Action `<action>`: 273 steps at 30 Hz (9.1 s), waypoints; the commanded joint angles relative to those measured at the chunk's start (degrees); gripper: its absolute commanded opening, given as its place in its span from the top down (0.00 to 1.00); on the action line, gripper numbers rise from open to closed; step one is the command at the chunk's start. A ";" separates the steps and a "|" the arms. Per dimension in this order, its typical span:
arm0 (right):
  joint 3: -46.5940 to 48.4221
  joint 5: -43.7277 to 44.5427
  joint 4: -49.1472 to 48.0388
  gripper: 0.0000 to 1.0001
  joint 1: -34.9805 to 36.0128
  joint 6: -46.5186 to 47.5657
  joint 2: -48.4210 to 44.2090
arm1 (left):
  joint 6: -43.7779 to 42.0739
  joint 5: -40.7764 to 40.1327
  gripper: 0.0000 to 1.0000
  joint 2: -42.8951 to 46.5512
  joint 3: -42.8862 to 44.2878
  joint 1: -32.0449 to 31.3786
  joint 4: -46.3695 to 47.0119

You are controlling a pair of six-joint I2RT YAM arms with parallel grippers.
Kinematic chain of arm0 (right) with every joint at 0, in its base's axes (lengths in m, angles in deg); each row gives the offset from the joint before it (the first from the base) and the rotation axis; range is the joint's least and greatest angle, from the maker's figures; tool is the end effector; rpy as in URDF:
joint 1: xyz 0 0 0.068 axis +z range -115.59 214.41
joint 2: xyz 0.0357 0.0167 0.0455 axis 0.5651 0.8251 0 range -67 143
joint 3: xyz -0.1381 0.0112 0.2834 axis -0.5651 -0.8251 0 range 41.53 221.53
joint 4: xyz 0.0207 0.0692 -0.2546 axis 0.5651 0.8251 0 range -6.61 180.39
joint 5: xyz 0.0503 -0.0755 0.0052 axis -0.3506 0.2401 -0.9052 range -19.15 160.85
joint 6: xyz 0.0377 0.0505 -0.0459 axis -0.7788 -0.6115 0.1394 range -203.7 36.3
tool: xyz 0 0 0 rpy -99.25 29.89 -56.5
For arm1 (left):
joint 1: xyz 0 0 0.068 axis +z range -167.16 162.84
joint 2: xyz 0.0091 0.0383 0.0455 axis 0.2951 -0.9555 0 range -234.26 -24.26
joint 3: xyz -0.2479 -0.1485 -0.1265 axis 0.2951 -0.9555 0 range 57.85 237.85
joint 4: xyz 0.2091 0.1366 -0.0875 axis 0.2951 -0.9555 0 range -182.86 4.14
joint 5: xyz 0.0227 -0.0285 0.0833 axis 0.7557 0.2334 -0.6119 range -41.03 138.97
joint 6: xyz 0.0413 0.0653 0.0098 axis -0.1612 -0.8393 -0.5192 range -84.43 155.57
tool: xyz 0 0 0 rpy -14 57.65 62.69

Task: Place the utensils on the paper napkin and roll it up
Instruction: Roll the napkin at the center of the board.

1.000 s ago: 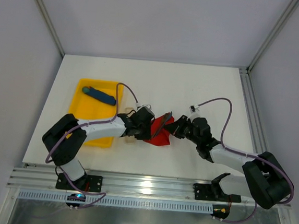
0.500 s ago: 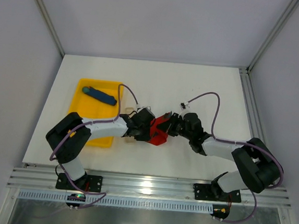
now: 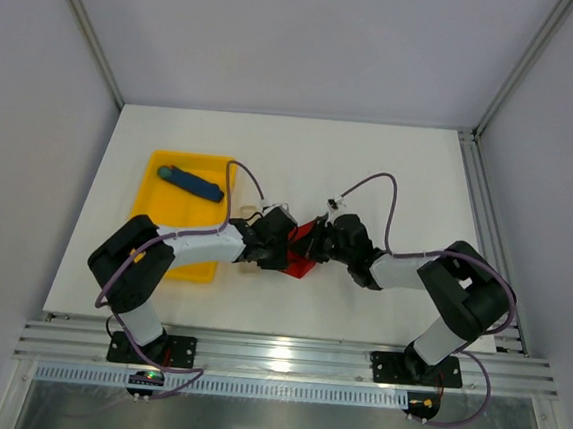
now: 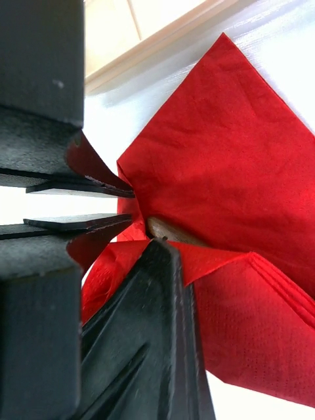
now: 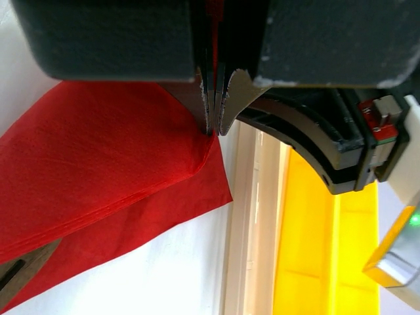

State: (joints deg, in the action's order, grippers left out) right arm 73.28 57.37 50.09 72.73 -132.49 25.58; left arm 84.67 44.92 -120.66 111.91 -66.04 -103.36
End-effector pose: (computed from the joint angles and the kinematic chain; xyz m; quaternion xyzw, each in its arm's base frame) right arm 0.2495 0.2172 0.1693 0.0169 0.8512 0.4275 0.3041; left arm 0.2330 -0.2597 0.1751 -0.0111 0.9649 -0.1738 0.1964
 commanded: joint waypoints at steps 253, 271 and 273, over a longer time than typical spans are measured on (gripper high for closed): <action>21.08 7.32 26.44 0.73 5.09 16.63 8.85 | 24.64 -16.60 1.00 9.83 -10.73 -6.40 0.80; 16.16 4.95 31.37 0.73 3.78 29.46 5.87 | 19.72 -11.41 0.68 14.22 -1.96 -6.49 -0.25; 14.58 3.64 30.49 0.73 3.07 30.60 4.99 | 18.84 -13.42 0.67 15.79 -1.24 -6.49 -2.80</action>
State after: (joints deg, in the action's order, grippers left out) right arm 90.35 62.27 77.80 76.91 -106.40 32.50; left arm 105.76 34.18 -108.68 107.61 -72.58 -103.78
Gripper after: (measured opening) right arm 0.271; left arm 0.324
